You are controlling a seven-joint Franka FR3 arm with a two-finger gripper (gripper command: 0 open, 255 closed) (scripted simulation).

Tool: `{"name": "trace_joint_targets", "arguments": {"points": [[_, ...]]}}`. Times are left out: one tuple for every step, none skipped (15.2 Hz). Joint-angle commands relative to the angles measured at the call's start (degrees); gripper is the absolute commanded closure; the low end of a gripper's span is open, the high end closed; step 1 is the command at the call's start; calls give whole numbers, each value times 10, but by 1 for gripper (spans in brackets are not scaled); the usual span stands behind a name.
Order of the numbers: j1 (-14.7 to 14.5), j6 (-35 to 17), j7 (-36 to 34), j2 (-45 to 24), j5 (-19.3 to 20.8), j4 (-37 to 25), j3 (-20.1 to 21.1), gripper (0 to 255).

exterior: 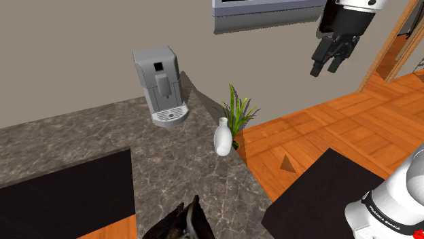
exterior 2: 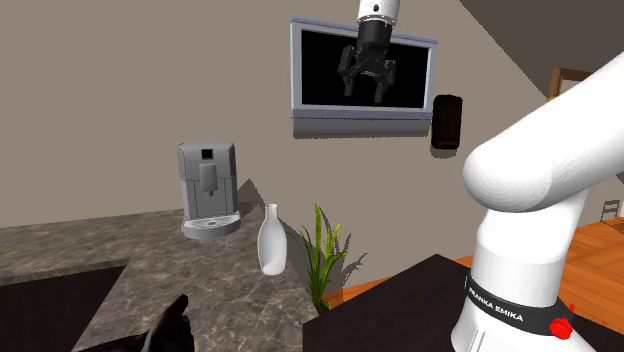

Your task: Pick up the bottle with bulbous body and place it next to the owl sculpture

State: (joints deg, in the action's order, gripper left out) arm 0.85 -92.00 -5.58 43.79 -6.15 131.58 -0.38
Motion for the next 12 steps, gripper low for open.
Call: {"name": "trace_joint_targets", "arguments": {"points": [[0, 0, 0, 0, 0, 0, 0, 0], [-1, -17, -3, -14, -2, 4, 5, 0], [-2, -34, -7, -28, -3, 8, 10, 0], [-3, -51, -10, -44, -4, 11, 14, 0], [-4, -67, -14, -59, -5, 13, 19, 0], [-4, -84, -17, -76, -6, 14, 24, 0], [-5, -100, -20, -93, -7, 15, 28, 0], [-6, -116, -24, -110, -7, 15, 33, 0], [-6, -132, -28, -128, -8, 14, 37, 0], [-7, -147, -31, -147, -8, 12, 42, 0], [-7, -162, -35, -166, -7, 9, 46, 0], [-8, -177, -39, -185, -7, 6, 50, 0]]}}
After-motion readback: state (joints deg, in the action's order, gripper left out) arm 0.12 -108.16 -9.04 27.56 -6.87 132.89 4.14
